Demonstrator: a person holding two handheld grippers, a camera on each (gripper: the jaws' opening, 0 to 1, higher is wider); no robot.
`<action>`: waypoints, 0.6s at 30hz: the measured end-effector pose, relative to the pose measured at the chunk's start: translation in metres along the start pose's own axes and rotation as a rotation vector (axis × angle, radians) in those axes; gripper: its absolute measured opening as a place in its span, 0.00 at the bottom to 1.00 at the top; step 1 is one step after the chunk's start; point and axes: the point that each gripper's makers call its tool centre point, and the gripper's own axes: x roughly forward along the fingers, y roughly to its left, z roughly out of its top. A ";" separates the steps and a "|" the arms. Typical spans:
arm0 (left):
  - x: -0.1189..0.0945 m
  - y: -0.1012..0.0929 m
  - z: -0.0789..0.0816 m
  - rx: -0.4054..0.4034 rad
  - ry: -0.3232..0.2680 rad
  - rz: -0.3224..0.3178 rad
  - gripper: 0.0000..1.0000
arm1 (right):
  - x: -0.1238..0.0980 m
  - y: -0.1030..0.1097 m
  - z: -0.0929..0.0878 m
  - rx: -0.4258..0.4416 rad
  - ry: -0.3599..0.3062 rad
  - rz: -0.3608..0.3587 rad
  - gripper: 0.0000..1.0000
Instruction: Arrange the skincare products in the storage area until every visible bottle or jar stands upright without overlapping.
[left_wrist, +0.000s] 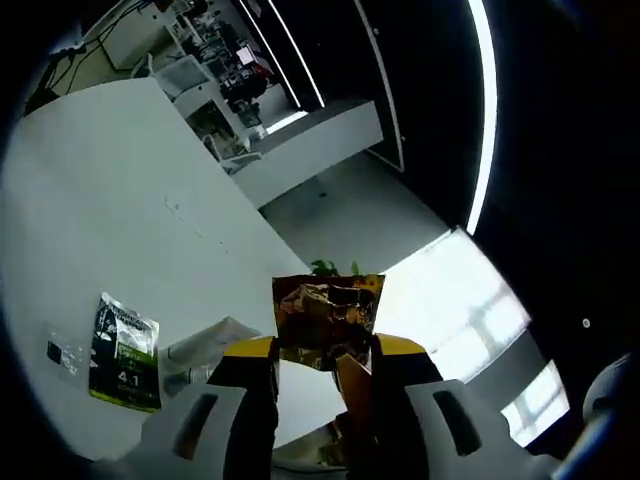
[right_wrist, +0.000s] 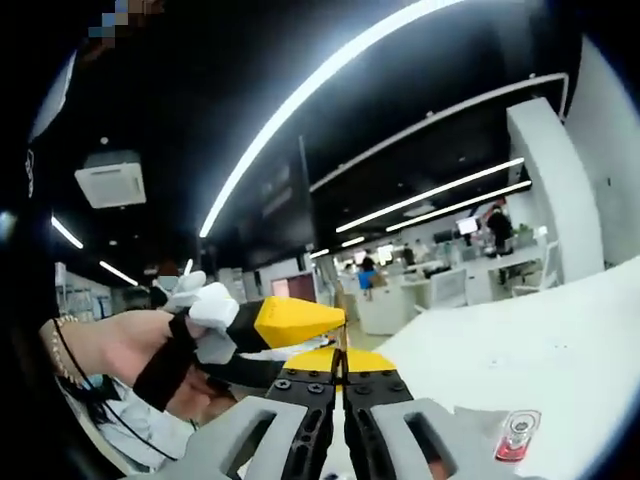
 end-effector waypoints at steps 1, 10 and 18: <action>0.000 -0.001 -0.001 0.001 0.001 -0.002 0.32 | 0.000 0.000 0.000 0.000 0.000 0.001 0.00; -0.014 -0.005 -0.017 0.097 0.114 -0.026 0.31 | -0.012 -0.010 0.002 0.013 0.022 -0.010 0.00; -0.031 -0.010 -0.013 0.381 0.196 -0.019 0.34 | -0.028 -0.029 -0.004 0.073 0.087 -0.012 0.00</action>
